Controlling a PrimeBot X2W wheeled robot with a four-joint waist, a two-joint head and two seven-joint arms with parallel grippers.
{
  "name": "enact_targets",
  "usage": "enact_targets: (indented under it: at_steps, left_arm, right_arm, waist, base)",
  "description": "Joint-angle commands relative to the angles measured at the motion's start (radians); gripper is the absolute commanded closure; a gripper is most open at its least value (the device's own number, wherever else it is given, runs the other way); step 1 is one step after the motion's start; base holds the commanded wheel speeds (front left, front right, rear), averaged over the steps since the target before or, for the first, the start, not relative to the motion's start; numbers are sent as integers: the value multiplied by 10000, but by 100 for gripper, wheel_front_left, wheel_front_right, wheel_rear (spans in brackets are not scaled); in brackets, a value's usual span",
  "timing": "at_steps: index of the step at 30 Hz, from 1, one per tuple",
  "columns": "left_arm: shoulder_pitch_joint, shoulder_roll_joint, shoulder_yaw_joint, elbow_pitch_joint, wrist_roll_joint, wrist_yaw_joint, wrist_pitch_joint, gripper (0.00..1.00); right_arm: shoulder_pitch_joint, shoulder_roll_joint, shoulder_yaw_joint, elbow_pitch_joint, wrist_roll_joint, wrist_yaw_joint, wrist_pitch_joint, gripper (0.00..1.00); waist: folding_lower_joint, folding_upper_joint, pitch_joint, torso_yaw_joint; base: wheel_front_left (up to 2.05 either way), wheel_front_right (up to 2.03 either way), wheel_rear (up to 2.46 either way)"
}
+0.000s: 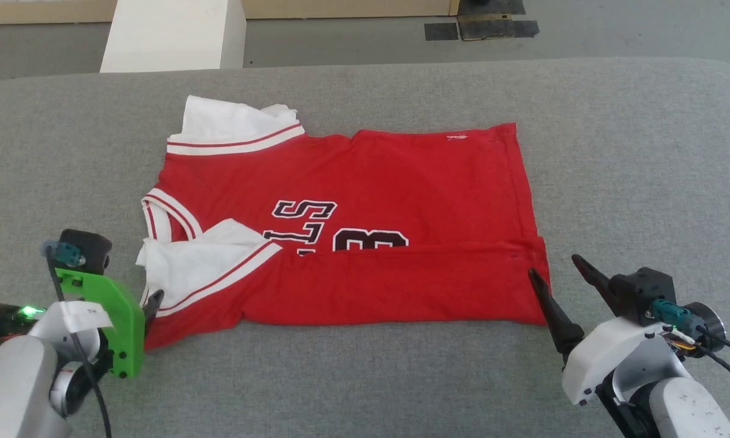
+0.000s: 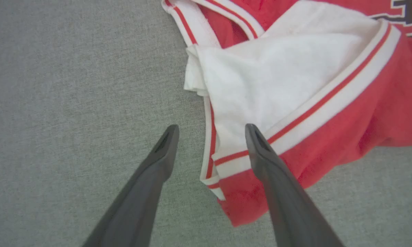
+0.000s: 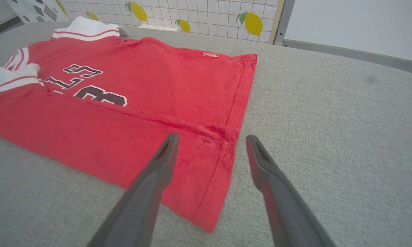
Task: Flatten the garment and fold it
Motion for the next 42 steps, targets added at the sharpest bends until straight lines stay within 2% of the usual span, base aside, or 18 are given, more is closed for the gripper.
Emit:
enact_targets:
  at_steps: [1, 10, 18, 19, 25, 29, 33, 36, 42]
  left_arm:
    - [246, 72, 21, -169, -142, 24, 146, 0]
    - [779, 414, -90, -925, -708, -2, 970, 0]
    - [584, 414, -457, -72, -1093, -27, 1582, 0]
    - [544, 360, -488, 42, -1155, -30, 1562, 98]
    - [292, 283, -923, 597, -1077, -48, 1081, 100]
    - [106, 365, -1178, 693, -1034, -54, 681, 100]
    - [-38, 526, -1363, 536, -984, -56, 319, 100]
    - [-118, 632, -1512, 379, -919, -57, 130, 100]
    - [-227, 652, -1644, 296, -865, -58, -56, 100]
  right_arm:
    - [120, 62, -40, 5, -7, -15, -8, 0]
    - [119, 161, -72, 168, 15, -15, -82, 0]
    - [-23, 204, 30, 358, 25, -15, -117, 0]
    - [-51, 197, 34, 372, 33, -15, -116, 0]
    - [-319, -37, -47, 211, -36, -15, 13, 0]
    - [-581, -445, 105, -29, 11, -15, 661, 0]
    - [-977, -1091, 480, -216, 228, -15, 2012, 0]
    - [-1396, -1641, 1037, -199, 642, -15, 3453, 0]
    - [-2276, -1835, 1875, 686, 2179, -15, 5571, 0]
  waist:
    - [0, 0, -5, 10]
    - [0, 0, -38, 45]
    - [0, 0, -31, -15]
    - [0, 0, -56, -27]
    - [0, 0, -310, -38]
    - [0, 0, -471, -11]
    - [0, 0, -581, 29]
    - [0, 0, -615, 58]
    - [0, 0, -599, 89]
  base:
    - [0, 0, 0]
    - [0, 0, 0]
    - [0, 0, 0]
    - [0, 0, 0]
    - [0, 0, 0]
    - [0, 0, 0]
    - [0, 0, 0]
    - [0, 0, 0]
    - [0, 0, 0]
